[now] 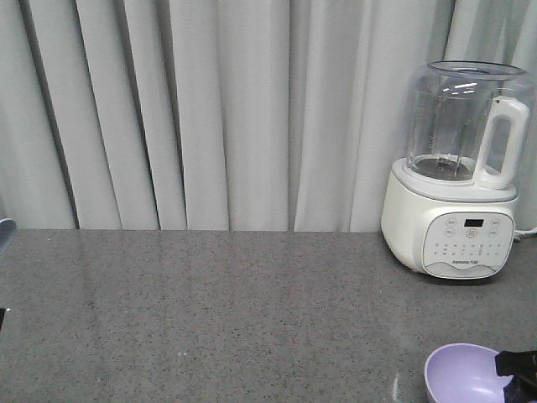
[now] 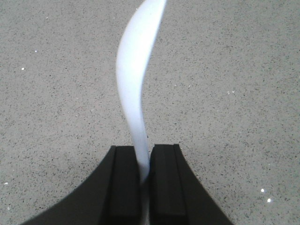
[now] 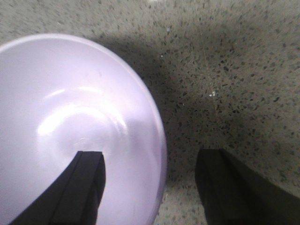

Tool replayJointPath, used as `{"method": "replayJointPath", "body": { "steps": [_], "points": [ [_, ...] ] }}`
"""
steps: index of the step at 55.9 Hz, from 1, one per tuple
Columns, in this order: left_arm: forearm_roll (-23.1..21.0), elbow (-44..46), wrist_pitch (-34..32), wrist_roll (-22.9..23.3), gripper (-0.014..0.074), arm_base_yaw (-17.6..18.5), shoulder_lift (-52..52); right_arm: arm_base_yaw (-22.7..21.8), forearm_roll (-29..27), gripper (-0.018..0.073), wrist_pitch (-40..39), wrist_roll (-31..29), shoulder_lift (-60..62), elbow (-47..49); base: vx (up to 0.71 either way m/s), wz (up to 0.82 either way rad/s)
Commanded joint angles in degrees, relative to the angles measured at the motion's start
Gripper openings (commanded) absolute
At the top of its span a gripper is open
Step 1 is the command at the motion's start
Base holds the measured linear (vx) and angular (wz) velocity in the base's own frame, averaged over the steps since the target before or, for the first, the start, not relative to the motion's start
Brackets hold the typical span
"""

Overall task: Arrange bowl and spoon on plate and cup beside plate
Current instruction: 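Lift the spoon and the lavender bowl off the counter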

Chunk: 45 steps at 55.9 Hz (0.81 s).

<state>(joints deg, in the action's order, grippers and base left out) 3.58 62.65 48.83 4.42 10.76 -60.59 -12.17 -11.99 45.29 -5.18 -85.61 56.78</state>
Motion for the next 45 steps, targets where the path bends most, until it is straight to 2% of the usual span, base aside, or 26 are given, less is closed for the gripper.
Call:
{"method": "replayJointPath", "body": {
  "steps": [1, 6, 8, 11, 17, 24, 27, 35, 39, 45],
  "points": [
    [-0.17, 1.73, -4.23, 0.09, -0.0008, 0.48, 1.01, -0.23, -0.37, 0.0448, -2.91, -0.85, -0.54, 2.04, 0.0, 0.0],
    [-0.17, 1.73, -4.23, 0.09, -0.0008, 0.48, 1.01, -0.23, -0.37, 0.0386, -3.55, -1.17, -2.36, 2.04, 0.0, 0.0],
    [-0.17, 1.73, -4.23, 0.02, -0.0008, 0.48, 1.01, -0.23, -0.37, 0.0335, -3.68, -1.52, -2.6, 2.04, 0.0, 0.0],
    [-0.17, 1.73, -4.23, -0.34, -0.0008, 0.48, 1.01, -0.23, -0.37, 0.0239, -3.75, -2.39, -2.68, 2.04, 0.0, 0.0],
    [-0.17, 1.73, -4.29, -0.77, -0.0008, 0.48, 1.01, -0.23, -0.37, -0.0013, -3.82, -3.96, -1.64, 2.04, 0.0, 0.0],
    [-0.17, 1.73, -5.17, -0.76, -0.0006, 0.48, 1.01, -0.2, -1.07, -0.0014, -4.25, -5.21, 1.79, 2.04, 0.0, 0.0],
    [-0.17, 1.73, -5.98, -0.76, -0.0006, 0.48, 1.06, -0.15, -2.79, -0.0013, -4.82, -7.82, 4.67, 2.04, 0.0, 0.0],
    [-1.56, 1.73, -7.74, -0.76, -0.0006, 0.48, 1.1, 1.27, -10.6, -0.0011, -6.69, -20.88, 14.13, 2.04, 0.0, 0.0],
    [-2.25, 1.73, -8.0, -0.76, -0.0006, 0.48, 1.1, 3.44, -16.1, -0.0011, -7.82, -29.78, 20.47, 2.04, 0.0, 0.0],
    [-2.24, 0.72, -9.72, -0.89, -0.0006, 0.48, 2.9, 5.2, -24.18, -0.0011, -9.86, -38.58, 29.13, 0.9, 0.0, 0.0]
  ]
}}
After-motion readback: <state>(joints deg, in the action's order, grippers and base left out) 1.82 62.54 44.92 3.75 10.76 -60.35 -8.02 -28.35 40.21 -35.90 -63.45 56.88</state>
